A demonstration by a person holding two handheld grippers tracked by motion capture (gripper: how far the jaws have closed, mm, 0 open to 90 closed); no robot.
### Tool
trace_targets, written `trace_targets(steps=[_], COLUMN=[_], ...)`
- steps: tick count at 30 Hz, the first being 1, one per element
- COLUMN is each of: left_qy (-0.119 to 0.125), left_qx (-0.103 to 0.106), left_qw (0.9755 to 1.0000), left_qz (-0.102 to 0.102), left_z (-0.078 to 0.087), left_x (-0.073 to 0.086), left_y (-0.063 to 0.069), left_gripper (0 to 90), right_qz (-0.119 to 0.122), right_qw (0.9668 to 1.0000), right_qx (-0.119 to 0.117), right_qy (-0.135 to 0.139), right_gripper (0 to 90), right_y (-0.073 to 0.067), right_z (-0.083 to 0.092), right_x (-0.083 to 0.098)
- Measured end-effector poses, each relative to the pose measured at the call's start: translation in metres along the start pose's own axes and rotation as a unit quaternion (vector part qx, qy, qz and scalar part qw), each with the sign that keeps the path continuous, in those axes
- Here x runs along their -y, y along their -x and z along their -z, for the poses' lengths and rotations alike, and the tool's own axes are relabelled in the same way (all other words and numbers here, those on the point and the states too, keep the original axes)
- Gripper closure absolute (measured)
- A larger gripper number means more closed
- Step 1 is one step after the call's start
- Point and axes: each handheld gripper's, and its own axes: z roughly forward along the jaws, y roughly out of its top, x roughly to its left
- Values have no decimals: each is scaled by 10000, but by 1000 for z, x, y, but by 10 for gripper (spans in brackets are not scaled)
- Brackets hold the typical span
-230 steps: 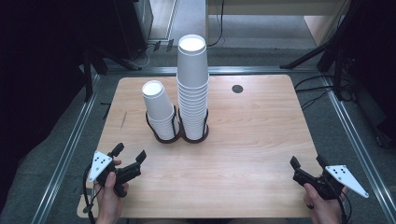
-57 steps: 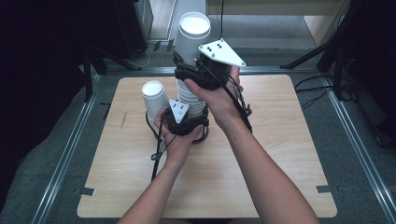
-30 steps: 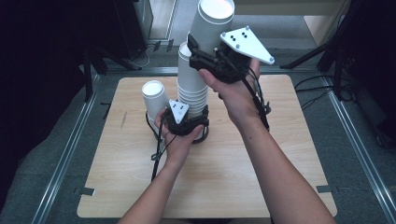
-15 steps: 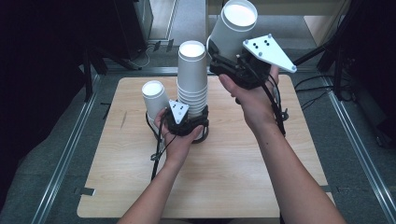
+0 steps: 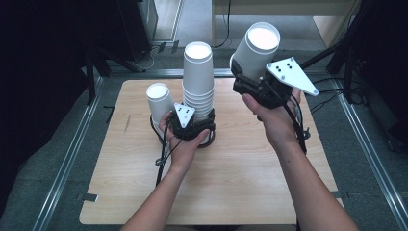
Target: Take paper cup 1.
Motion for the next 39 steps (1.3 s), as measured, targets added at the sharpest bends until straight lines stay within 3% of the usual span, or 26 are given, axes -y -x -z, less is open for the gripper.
trace_targets(steps=[2, 6, 12, 20, 29, 39], left_qy=[9, -6, -69, -90, 47, -68], left_qx=[44, 59, 152, 277, 459, 559], left_qw=[10000, 10000, 9999, 9996, 9988, 9984], left_qz=[-29, -30, -7, -23, -134, -93], left_z=[1, 3, 5, 12, 36, 65], left_x=[1, 1, 1, 5, 11, 22], left_y=[-1, -2, -4, -6, -3, -5], left_gripper=[23, 21, 18, 4, 0, 0], right_qz=[109, 41, 7, 21, 140, 310], right_qw=[9999, 9999, 9996, 9993, 9989, 9974], right_qx=[-31, -63, -28, 42, 209, 230], right_qy=[-24, -78, -292, -373, -405, -611], right_gripper=[154, 155, 155, 156, 156, 163], right_y=[2, 5, 9, 15, 21, 22], right_z=[9, 21, 31, 42, 57, 73], right_x=[11, 29, 56, 80, 102, 131])
